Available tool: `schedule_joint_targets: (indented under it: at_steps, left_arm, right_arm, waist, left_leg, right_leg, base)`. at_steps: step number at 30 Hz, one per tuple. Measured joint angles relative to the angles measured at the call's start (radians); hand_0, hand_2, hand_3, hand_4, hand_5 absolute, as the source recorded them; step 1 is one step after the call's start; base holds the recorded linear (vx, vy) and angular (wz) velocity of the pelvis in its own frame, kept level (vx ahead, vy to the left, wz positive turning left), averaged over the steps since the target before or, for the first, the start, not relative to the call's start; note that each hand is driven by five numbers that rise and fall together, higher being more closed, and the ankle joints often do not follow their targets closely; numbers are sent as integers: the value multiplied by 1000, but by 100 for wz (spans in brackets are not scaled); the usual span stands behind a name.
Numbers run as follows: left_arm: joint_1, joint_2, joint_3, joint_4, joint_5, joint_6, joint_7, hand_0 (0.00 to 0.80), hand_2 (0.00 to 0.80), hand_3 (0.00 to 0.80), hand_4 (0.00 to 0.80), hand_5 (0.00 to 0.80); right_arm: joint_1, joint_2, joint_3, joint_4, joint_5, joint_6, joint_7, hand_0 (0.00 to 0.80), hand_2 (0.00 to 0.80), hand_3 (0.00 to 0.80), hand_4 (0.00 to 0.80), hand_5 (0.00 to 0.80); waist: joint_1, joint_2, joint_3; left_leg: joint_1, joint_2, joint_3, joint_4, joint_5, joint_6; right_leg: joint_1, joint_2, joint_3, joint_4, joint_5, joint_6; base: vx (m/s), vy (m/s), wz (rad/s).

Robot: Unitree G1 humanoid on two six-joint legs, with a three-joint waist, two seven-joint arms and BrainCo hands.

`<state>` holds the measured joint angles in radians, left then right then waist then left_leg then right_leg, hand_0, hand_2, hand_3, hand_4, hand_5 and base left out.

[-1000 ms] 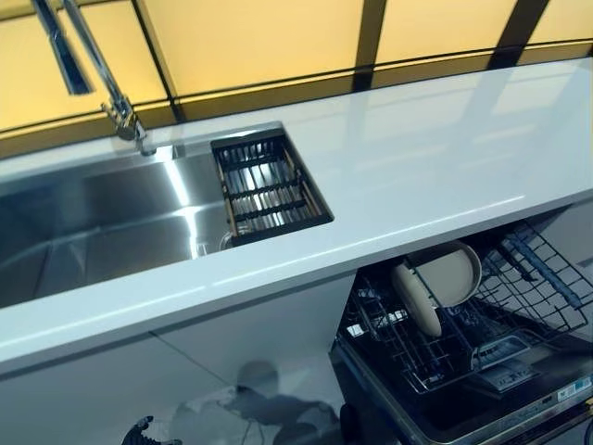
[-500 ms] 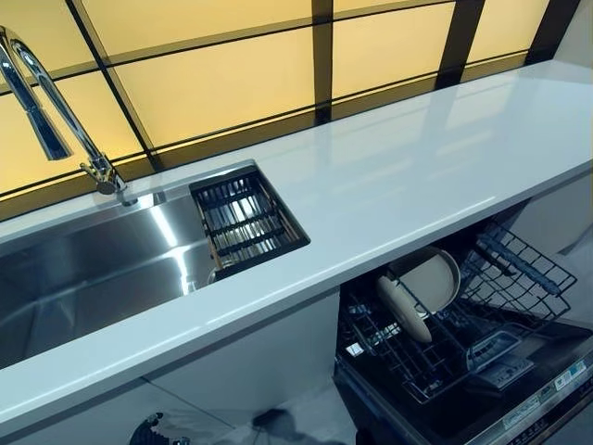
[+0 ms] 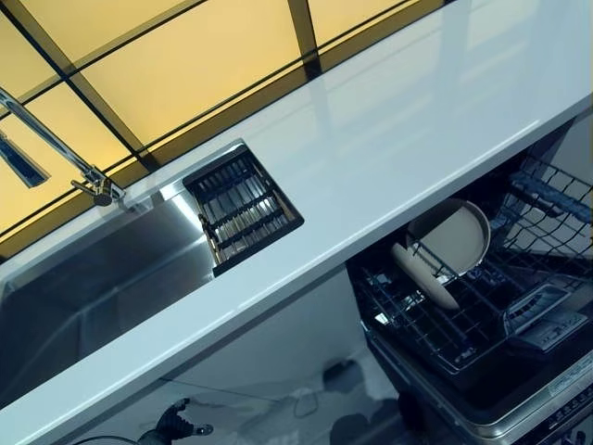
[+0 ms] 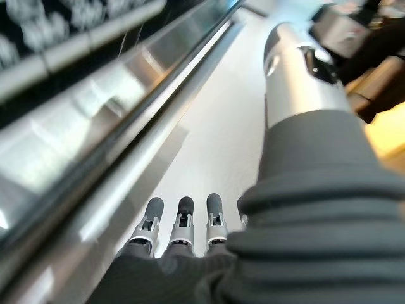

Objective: Take plates into dishwasher

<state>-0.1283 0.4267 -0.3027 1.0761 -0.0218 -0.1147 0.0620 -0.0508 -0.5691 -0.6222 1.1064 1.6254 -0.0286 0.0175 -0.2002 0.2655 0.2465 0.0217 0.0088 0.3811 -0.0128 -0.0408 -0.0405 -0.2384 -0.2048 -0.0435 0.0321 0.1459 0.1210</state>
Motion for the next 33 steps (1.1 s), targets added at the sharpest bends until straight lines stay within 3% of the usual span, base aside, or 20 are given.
schedule_joint_targets:
  at_steps: [5,12,15,17,22,29,33]
  left_arm:
    - [-41,3,2,-32,-6,12,5,0,0,0,0,0]
    - [-94,37,3,-53,-12,24,15,0,0,0,0,0]
    - [-114,66,2,-94,-12,44,19,0,0,0,0,0]
    - [-146,88,1,-107,-12,57,19,0,0,0,0,0]
    - [-204,114,1,-122,-12,64,21,0,0,0,0,0]
    - [-176,119,2,-150,-12,91,23,0,0,0,0,0]
    - [-144,114,7,-152,-12,90,42,0,0,0,0,0]
  right_arm:
    - [-43,-67,93,9,-333,40,-139,0,0,0,0,0]
    - [-82,-87,190,40,-546,61,-230,0,0,0,0,0]
    - [-83,-109,319,40,-654,87,-273,0,0,0,0,0]
    - [-89,-106,356,40,-672,100,-280,0,0,0,0,0]
    - [-145,-98,404,38,-692,91,-287,0,0,0,0,0]
    - [-177,-35,420,-9,-665,1,-267,0,0,0,0,0]
    - [-140,17,422,-147,-504,-100,-124,0,0,0,0,0]
  waist:
    - [23,-34,35]
    - [42,-103,87]
    - [53,-123,103]
    - [57,-135,118]
    - [78,-129,157]
    - [92,-126,177]
    - [84,-124,178]
  left_leg:
    - [-50,12,-18,60,-11,-7]
    - [-203,70,-67,221,-49,-31]
    - [-285,92,-117,292,-62,-49]
    - [-332,108,-143,332,-67,-57]
    - [-422,125,-196,402,-75,-68]
    - [-470,127,-224,447,-84,-70]
    - [-471,134,-229,447,-92,-72]
  right_leg:
    - [-92,-16,-32,140,-56,-22]
    - [-220,-3,-61,283,-109,-70]
    - [-276,10,-83,331,-125,-94]
    - [-305,15,-102,364,-136,-110]
    - [-366,36,-108,394,-137,-112]
    - [-396,43,-111,405,-138,-112]
    - [-400,46,-110,415,-144,-103]
  base:
    - [-32,-163,1]
    - [-89,-205,14]
    - [-89,-204,15]
    - [-81,-194,18]
    - [10,-88,3]
    - [21,-7,0]
    - [1,49,-16]
